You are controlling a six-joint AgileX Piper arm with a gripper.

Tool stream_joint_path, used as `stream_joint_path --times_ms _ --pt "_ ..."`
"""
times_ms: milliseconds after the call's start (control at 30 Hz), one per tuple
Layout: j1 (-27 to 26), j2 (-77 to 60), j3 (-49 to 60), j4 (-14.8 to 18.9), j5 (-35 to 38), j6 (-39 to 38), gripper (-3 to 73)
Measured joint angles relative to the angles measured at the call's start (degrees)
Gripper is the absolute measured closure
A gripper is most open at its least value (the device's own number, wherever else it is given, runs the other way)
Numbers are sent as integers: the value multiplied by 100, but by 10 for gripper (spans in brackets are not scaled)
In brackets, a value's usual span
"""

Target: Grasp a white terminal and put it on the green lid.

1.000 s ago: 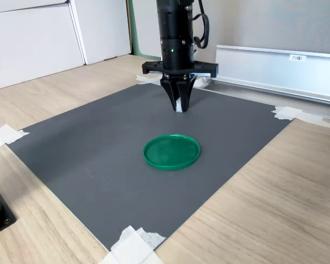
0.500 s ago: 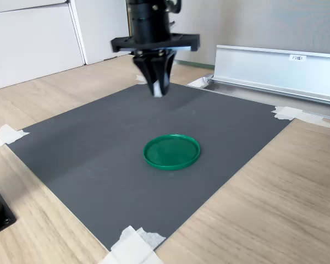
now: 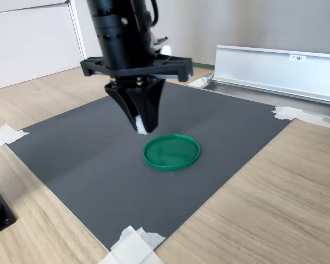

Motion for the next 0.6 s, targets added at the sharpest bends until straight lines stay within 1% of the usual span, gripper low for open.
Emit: stream_joint_path --times_ms 100,233,333,600 --pt "-62 192 0 147 -195 -188 608" --pt "-62 538 0 447 -304 -387 608" --pt "-62 770 0 596 -391 -554 608" --pt "-62 1144 0 554 -782 -681 608"
